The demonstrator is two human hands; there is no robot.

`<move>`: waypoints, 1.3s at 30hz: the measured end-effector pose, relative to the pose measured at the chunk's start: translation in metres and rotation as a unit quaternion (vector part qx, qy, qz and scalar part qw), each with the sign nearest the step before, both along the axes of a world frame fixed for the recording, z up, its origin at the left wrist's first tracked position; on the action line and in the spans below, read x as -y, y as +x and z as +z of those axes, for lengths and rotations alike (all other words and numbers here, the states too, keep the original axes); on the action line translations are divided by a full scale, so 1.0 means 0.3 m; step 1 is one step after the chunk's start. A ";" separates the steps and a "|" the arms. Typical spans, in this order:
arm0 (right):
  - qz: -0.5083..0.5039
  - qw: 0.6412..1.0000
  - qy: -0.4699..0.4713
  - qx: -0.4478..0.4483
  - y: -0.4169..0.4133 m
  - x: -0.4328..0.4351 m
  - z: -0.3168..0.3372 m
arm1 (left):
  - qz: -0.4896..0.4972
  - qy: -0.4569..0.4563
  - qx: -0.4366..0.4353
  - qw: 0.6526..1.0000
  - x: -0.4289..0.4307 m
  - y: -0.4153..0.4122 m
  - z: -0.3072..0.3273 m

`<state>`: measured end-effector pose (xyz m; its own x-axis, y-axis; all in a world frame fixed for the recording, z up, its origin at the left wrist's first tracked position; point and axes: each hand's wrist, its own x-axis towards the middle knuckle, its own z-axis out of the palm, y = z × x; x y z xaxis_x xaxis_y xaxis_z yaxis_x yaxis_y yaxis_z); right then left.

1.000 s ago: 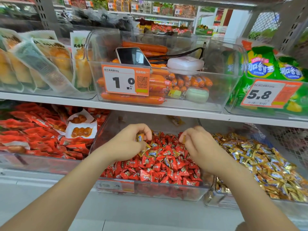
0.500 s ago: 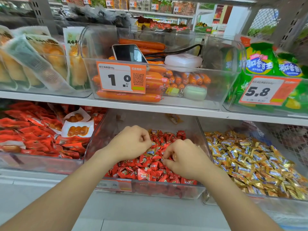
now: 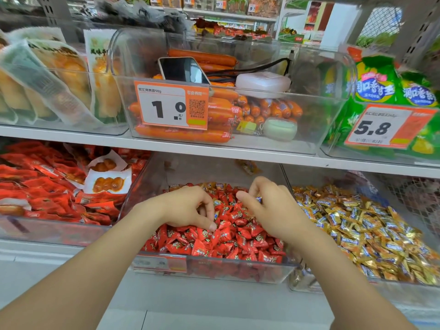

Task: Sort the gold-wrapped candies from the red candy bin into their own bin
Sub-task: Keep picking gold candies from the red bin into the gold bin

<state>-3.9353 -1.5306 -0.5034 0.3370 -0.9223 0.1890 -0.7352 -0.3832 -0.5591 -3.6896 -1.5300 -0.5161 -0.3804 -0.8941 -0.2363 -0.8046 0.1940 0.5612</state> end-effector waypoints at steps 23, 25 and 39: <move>-0.005 0.973 0.123 -0.196 0.035 0.082 -0.061 | 0.020 -0.090 0.058 0.994 0.029 -0.023 -0.029; -0.007 0.982 0.115 -0.149 0.024 0.083 -0.050 | 0.013 -0.097 0.073 0.993 0.039 -0.016 -0.033; 0.002 0.998 0.068 0.011 -0.003 0.007 0.032 | 0.146 -0.081 -0.109 0.980 -0.010 0.041 0.037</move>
<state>-3.9362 -1.5328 -0.4937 0.3375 -0.9388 0.0693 -0.7206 -0.3051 -0.6226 -3.6775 -1.5270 -0.5050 -0.1281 -0.9915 -0.0232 -0.7038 0.0744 0.7065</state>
